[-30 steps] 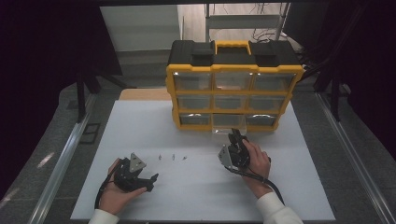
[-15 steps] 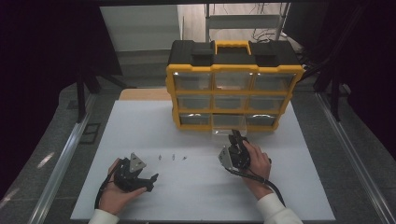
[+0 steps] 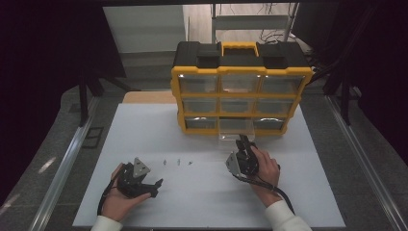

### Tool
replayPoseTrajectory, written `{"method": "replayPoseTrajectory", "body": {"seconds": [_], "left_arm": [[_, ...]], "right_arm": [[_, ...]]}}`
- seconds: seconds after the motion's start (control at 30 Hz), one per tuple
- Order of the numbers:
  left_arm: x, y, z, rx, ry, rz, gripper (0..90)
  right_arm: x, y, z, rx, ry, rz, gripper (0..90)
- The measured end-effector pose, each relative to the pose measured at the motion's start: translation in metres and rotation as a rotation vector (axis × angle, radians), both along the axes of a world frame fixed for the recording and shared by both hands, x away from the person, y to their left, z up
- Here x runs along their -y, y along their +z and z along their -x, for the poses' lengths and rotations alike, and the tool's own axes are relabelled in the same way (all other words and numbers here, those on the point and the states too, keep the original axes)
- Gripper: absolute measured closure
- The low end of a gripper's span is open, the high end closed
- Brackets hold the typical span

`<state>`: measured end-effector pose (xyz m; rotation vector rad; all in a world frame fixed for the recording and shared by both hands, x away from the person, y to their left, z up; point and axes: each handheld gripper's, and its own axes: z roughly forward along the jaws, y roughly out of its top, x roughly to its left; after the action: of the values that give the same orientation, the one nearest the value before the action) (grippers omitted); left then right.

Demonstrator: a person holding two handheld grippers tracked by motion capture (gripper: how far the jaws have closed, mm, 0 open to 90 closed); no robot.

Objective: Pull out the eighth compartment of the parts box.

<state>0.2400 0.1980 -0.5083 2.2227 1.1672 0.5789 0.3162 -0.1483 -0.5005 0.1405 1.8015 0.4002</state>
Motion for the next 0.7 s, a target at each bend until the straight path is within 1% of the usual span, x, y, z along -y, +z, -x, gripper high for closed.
{"method": "replayPoseTrajectory", "body": {"seconds": [0.03, 0.07, 0.57, 0.67, 0.7], "left_arm": [[0.0000, 0.0000, 0.0000, 0.000, 0.000, 0.000, 9.9], [-0.0001, 0.0000, 0.0000, 0.000, 0.000, 0.000, 9.9], [-0.0001, 0.0002, 0.0003, 0.000, 0.001, 0.003, 9.9], [-0.0002, 0.0005, 0.0004, 0.001, 0.002, 0.005, 9.9], [-0.0001, 0.0005, 0.0004, 0.001, 0.002, 0.005, 9.9]], "right_arm": [[-0.0002, -0.0004, 0.0005, -0.003, -0.002, -0.008, 69.2], [0.0003, 0.0000, 0.0009, -0.003, -0.003, 0.000, 69.2], [0.0019, 0.0000, 0.0049, -0.006, -0.005, -0.006, 69.2], [0.0024, 0.0002, 0.0054, 0.000, 0.000, -0.003, 69.2], [0.0021, -0.0003, 0.0060, -0.003, -0.002, -0.011, 69.2]]}}
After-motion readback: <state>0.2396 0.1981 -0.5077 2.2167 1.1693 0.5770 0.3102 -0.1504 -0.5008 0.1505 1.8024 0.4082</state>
